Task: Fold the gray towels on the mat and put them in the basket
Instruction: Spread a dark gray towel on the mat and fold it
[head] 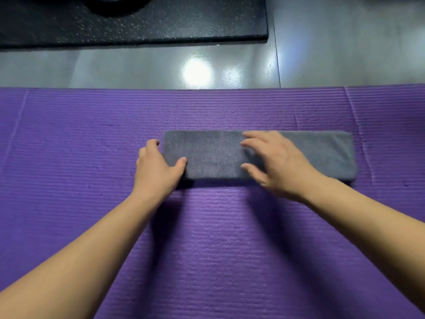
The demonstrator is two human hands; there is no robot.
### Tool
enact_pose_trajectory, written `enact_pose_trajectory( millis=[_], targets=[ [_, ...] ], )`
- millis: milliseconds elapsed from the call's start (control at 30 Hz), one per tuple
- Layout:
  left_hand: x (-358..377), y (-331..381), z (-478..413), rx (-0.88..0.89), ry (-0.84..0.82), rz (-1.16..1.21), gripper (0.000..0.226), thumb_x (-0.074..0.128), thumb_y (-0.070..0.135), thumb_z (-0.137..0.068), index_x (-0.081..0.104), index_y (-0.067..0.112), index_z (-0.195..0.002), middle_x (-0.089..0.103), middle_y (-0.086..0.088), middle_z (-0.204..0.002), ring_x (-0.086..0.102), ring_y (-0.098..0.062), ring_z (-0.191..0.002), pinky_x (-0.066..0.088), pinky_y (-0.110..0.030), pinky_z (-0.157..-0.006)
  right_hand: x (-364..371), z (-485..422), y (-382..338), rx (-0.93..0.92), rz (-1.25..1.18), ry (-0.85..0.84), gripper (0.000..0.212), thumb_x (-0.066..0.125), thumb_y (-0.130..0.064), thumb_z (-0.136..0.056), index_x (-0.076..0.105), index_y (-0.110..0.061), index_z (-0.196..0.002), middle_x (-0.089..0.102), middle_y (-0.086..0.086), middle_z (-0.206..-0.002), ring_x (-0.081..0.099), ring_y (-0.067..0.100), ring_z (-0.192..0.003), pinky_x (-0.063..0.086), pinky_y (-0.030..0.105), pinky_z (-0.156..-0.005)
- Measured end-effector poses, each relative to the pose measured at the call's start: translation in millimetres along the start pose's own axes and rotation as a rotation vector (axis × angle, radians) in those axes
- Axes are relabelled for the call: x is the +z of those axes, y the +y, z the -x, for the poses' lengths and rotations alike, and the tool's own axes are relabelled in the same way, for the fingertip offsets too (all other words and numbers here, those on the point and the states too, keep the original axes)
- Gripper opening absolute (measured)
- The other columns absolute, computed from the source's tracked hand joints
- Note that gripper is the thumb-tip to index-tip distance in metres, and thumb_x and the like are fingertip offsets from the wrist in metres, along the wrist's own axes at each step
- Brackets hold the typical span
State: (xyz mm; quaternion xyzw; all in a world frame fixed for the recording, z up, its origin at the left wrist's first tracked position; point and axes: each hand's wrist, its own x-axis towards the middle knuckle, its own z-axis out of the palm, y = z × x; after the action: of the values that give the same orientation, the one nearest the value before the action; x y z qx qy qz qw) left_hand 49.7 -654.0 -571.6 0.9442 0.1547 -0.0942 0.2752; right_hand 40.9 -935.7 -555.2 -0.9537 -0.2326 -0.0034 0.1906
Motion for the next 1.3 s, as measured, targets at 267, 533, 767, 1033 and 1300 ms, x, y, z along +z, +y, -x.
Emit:
enact_pose_trajectory(
  millis=[267, 533, 767, 1033, 1300],
  targets=[
    [-5, -3, -11, -0.151, -0.105, 0.079, 0.055, 0.077, 0.060, -0.077, 0.057, 0.014, -0.100, 0.069, 0.000, -0.093, 0.067, -0.025, -0.085, 0.053, -0.039, -0.075, 40, -38, -32, -0.003, 0.044, -0.207, 0.062, 0.067, -0.052, -0.088, 0.048, -0.030, -0.143, 0.037, -0.008, -0.158, 0.042, 0.029, -0.121, 0.046, 0.049, -0.094],
    [-3, 11, 15, 0.063, -0.107, 0.561, 0.043, 0.056, 0.066, -0.078, 0.059, 0.024, -0.086, 0.066, 0.006, -0.085, 0.063, -0.017, -0.079, 0.055, -0.055, -0.081, 39, -39, -24, 0.070, -0.118, -0.267, 0.080, 0.066, -0.057, -0.085, 0.034, -0.035, -0.155, 0.033, -0.016, -0.160, 0.036, 0.023, -0.125, 0.035, 0.047, -0.109],
    [12, 34, 47, 0.690, -0.283, 0.259, 0.063, 0.037, 0.065, -0.097, 0.034, 0.037, -0.153, -0.002, 0.000, -0.171, -0.011, -0.019, -0.157, -0.001, -0.036, -0.126, 2, -3, -16, 0.335, -1.247, -0.023, 0.050, 0.059, -0.022, -0.094, 0.049, -0.012, -0.142, 0.069, 0.001, -0.121, 0.064, 0.011, -0.112, 0.048, 0.028, -0.102],
    [56, 93, 67, 0.832, -0.392, -0.231, 0.081, 0.016, 0.072, -0.093, -0.005, 0.034, -0.161, -0.015, 0.004, -0.169, -0.030, -0.017, -0.151, -0.011, -0.050, -0.124, -12, 61, 16, 0.449, -0.691, 0.125, 0.060, 0.064, -0.025, -0.098, 0.039, -0.039, -0.151, 0.060, -0.025, -0.101, 0.058, -0.002, -0.086, 0.047, 0.019, -0.088],
    [73, 107, 76, 0.685, -0.336, -0.238, 0.083, 0.014, 0.064, -0.093, 0.002, 0.020, -0.163, -0.007, 0.009, -0.170, -0.024, -0.008, -0.152, -0.006, -0.048, -0.126, 5, 66, 23, 0.428, -0.066, -0.040, 0.059, 0.042, -0.046, -0.098, 0.036, -0.031, -0.155, 0.050, -0.001, -0.121, 0.047, 0.026, -0.109, 0.039, 0.047, -0.095]
  ],
)
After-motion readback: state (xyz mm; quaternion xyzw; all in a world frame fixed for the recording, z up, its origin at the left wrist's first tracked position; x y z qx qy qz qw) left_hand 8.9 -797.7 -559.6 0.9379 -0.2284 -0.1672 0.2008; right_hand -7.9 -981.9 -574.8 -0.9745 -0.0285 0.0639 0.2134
